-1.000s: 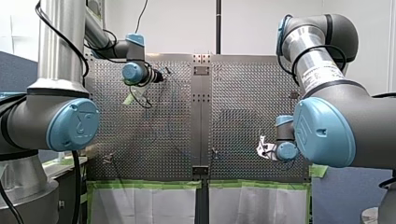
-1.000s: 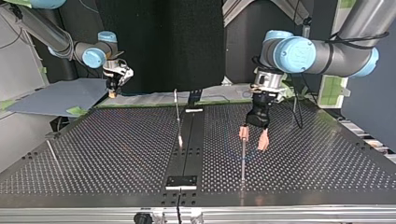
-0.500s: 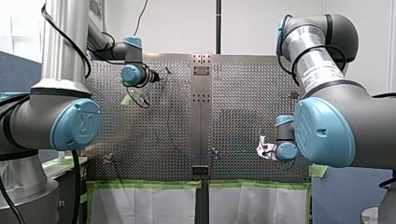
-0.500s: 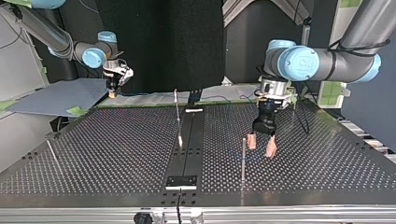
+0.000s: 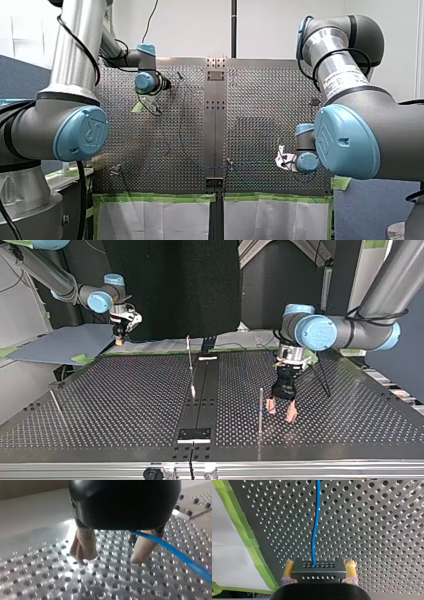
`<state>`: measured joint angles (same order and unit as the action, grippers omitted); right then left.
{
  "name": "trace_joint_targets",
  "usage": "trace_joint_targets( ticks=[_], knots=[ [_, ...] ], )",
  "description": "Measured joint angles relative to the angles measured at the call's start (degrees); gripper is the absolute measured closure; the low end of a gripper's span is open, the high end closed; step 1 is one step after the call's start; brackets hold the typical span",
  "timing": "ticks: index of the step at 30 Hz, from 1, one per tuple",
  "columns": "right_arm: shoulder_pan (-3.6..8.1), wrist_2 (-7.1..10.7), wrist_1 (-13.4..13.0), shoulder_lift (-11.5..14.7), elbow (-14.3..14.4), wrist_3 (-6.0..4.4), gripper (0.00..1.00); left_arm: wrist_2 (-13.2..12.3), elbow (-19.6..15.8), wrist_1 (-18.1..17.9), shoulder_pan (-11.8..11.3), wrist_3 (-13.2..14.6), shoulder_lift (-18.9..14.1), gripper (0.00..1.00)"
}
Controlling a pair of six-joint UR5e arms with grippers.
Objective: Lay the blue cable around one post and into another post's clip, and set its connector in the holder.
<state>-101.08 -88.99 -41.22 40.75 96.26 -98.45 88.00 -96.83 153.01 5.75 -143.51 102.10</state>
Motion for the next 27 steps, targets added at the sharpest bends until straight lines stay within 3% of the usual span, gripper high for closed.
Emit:
trace_joint_targets(
  ticks=[6,10,14,21,27],
  knots=[
    [0.7,-0.66,0.62,0.03,-0.23,-0.01,0.8,-0.01,1.6,0.68,-0.4,0.51,1.66,0.0],
    [1.19,-2.35,1.01,0.67,-0.27,0.21,0.8,0.02,1.72,0.6,-1.11,0.56,1.81,0.0],
    [0.97,-4.18,2.2,2.31,-0.21,0.27,0.8,0.02,1.76,0.91,-1.44,0.64,1.83,0.0],
    [0.3,-4.85,5.89,6.12,0.12,-1.55,0.77,0.7,1.76,3.18,-1.12,2.68,1.82,0.0],
    [0.24,-4.94,9.22,9.46,1.12,-2.23,0.77,2.23,1.75,5.65,-0.79,5.2,1.67,0.0]
  ],
)
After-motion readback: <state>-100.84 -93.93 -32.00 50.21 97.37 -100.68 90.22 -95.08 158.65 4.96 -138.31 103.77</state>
